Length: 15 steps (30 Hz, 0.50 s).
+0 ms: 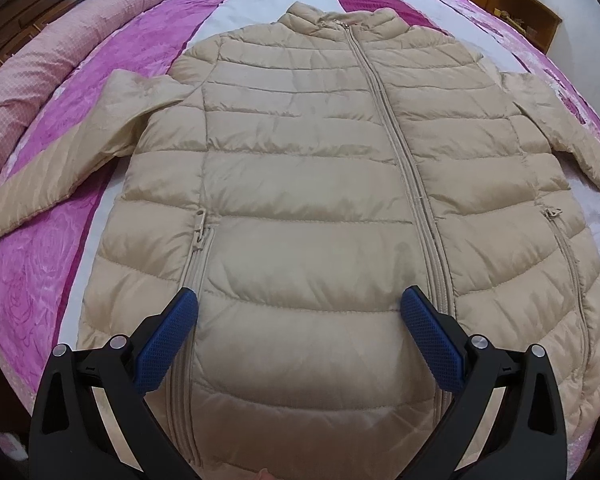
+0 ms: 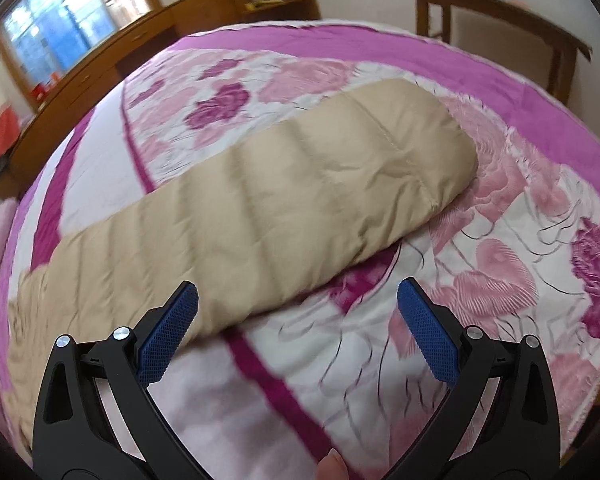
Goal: Fold large clothes
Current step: 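Move the right gripper to the jacket sleeve cuff and grasp it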
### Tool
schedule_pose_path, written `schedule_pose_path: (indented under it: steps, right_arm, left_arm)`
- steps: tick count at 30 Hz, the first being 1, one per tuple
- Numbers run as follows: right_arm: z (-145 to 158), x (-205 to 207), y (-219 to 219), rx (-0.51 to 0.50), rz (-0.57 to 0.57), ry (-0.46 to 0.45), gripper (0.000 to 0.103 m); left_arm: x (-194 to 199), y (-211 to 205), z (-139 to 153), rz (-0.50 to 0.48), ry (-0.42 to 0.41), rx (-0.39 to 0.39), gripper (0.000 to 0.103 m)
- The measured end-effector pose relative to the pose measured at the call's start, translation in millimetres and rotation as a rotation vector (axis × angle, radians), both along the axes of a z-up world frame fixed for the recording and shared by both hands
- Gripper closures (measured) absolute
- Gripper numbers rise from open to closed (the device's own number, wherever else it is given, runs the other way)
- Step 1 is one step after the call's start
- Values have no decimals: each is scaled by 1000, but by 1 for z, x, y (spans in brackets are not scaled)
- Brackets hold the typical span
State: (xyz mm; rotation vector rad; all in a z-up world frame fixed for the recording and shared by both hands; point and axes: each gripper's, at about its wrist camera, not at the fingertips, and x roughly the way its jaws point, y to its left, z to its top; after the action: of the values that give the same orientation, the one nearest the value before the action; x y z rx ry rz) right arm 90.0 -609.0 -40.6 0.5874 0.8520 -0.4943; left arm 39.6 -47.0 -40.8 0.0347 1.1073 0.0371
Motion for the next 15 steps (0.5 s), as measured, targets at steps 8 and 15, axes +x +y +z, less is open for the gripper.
schedule_pose_path:
  steps: [8,15]
  right_arm:
    - [-17,22,-9,-24,-7,40,3]
    - [-19,26,-6,-56,3,74,18]
  left_arm:
    - [1,-1,-7,-4,16,14,5]
    - [2,-2,-10,-1,17,9,5]
